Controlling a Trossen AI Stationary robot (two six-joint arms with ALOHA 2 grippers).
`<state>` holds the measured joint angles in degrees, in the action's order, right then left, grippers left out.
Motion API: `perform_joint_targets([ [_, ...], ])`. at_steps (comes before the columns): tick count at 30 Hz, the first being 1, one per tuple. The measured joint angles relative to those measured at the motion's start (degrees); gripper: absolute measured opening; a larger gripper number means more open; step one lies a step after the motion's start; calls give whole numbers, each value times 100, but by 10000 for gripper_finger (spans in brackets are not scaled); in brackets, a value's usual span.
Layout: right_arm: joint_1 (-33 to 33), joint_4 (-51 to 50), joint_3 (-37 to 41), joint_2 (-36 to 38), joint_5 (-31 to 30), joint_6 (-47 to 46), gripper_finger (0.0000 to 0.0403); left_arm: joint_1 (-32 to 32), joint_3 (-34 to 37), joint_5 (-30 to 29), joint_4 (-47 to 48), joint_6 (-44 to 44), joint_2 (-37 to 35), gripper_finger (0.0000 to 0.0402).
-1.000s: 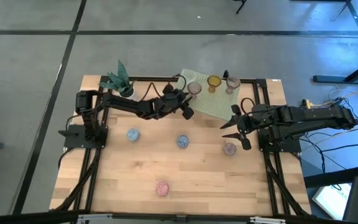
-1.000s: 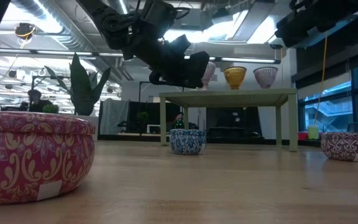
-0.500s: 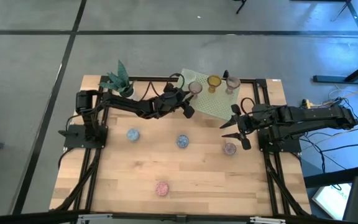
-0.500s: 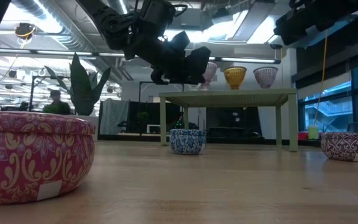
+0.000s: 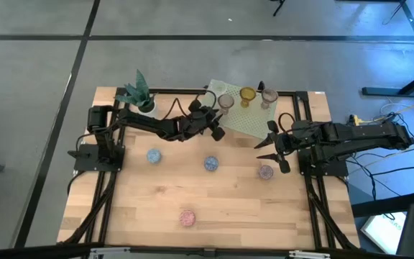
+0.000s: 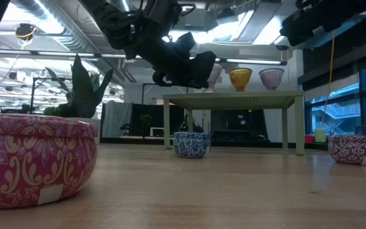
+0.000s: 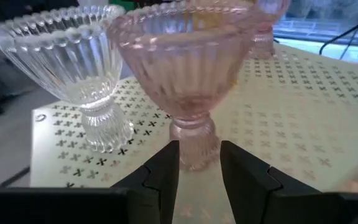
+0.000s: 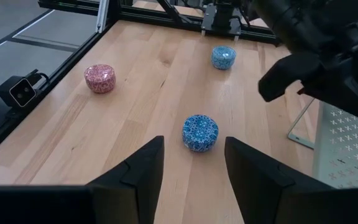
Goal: Pick & Place candle stick holders
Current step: Put the pink candle holder on the shelf aligned with the brown candle holder
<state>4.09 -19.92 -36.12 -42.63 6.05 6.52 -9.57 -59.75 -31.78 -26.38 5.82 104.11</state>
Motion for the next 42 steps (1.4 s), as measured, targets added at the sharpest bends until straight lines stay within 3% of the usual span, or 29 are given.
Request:
perform_joint_targets([
  [17,-1,-2,0,0,1,127,173,-261,-9,344,-390,92,232,113],
  [42,0,272,0,0,1,302,173,-349,-4,327,-606,90,234,113],
])
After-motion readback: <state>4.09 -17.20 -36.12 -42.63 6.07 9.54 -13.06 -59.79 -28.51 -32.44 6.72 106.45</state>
